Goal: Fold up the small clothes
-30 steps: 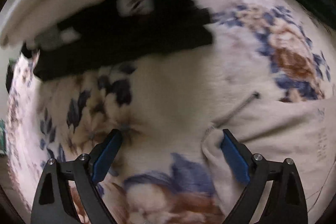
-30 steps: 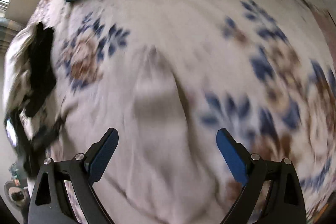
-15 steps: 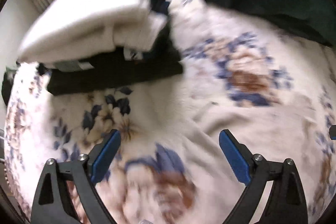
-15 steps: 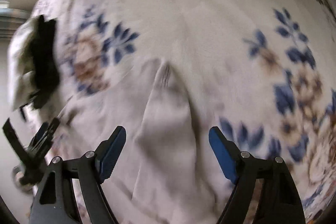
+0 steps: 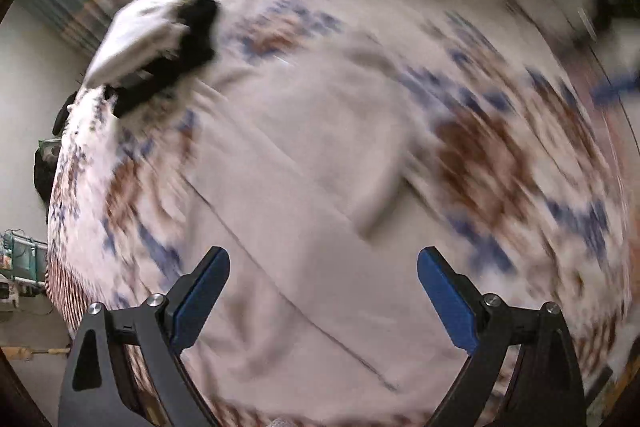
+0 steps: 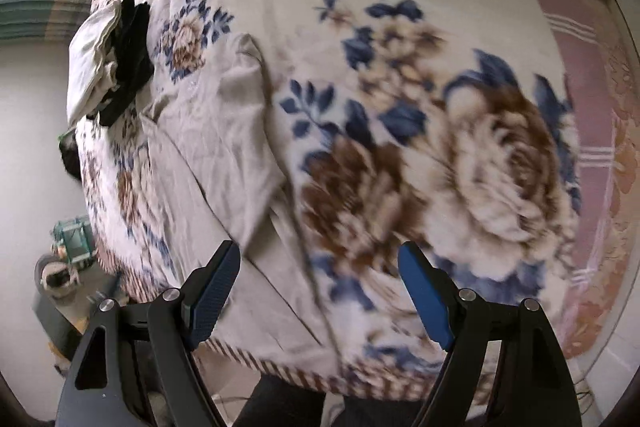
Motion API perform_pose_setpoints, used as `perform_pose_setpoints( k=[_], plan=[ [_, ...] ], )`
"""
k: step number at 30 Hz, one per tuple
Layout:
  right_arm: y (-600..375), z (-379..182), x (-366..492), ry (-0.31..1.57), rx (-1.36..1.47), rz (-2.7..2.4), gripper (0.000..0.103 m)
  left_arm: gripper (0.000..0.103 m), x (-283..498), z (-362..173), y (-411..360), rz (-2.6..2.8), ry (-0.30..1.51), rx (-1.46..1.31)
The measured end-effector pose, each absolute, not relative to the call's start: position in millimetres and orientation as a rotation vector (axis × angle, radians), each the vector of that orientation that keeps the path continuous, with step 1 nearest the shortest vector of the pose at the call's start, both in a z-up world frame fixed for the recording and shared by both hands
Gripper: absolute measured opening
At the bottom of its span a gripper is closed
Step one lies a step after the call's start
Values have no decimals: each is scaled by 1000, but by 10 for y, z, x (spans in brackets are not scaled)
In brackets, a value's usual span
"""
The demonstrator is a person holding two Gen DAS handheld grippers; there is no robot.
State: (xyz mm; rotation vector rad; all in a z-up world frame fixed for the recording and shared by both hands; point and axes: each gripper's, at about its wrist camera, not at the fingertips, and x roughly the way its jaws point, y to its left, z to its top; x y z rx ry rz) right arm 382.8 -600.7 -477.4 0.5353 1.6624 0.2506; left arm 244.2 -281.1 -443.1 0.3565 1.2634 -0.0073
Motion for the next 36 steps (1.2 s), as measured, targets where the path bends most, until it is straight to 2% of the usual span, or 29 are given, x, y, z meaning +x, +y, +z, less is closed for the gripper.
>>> perform_pose_setpoints(
  k=[5,11,19,21,23,25,26,32,33,35,36],
  plan=[
    [-6241,-4964,3807,1662,410,247,83,96,2011,-5065,-3444,81,1373,463],
    [-6363,-5481,3989,1673,416,280,83,96,1793,-5724,-3544,205,1460,484],
    [-6060,-5847,4540,1638,526,425,83,96,1742,-5813,-3410,251,1400,402],
    [-5864,-5934,4728,1626,619,489,83,81,1754,-5750,-3329,239,1359,361],
    [-5686,-6027,4896,1620,689,531,83,32,1779,-5679,-3217,220,1324,318],
    [-5443,-6144,5130,1611,763,569,83,16,1800,-5641,-3137,196,1310,291],
    [-5368,-6171,5188,1614,780,578,83,12,1808,-5626,-3099,190,1304,280],
    [-4811,-6422,5665,1610,814,568,83,9,1755,-5539,-3036,129,1268,269],
    [-4748,-6425,5701,1595,800,564,76,9,1747,-5523,-3038,121,1264,268],
    [-4635,-6432,5723,1576,787,562,37,9,1734,-5466,-3023,108,1255,252],
    [-4592,-6432,5722,1583,768,544,8,9,1731,-5434,-3010,106,1249,245]
  ],
)
